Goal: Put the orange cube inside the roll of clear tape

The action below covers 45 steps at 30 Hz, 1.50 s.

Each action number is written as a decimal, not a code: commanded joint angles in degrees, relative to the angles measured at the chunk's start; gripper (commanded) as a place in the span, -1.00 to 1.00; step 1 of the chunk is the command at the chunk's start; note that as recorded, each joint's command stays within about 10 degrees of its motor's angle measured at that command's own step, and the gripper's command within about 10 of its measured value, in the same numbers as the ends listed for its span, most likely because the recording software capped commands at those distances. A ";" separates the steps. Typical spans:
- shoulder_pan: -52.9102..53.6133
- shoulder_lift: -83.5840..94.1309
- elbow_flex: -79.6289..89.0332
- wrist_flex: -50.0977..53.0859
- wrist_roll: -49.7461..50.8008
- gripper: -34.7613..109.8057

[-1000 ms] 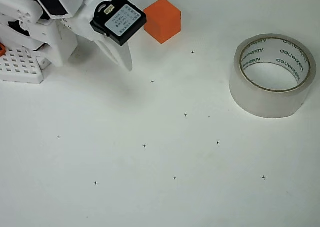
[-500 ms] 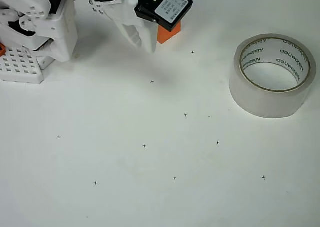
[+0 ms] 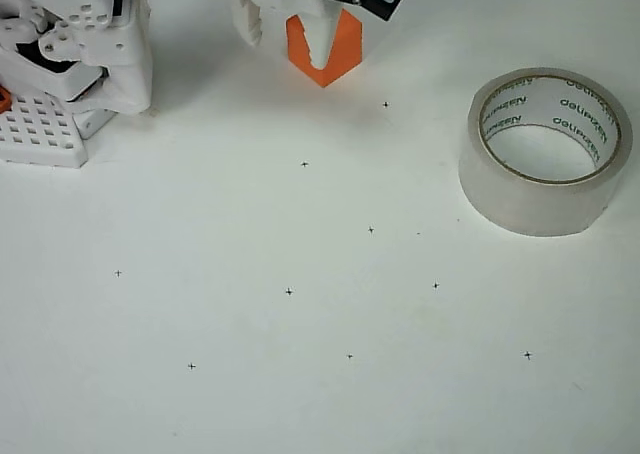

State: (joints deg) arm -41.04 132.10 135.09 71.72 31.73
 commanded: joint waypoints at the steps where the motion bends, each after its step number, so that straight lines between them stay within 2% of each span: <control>1: -1.76 -1.05 -5.98 0.00 0.70 -0.01; 23: -10.20 -16.88 -18.28 -0.44 4.39 0.00; 45: -11.43 -21.18 -18.02 -5.45 8.09 0.09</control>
State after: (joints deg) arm -51.77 109.34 119.88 66.53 38.67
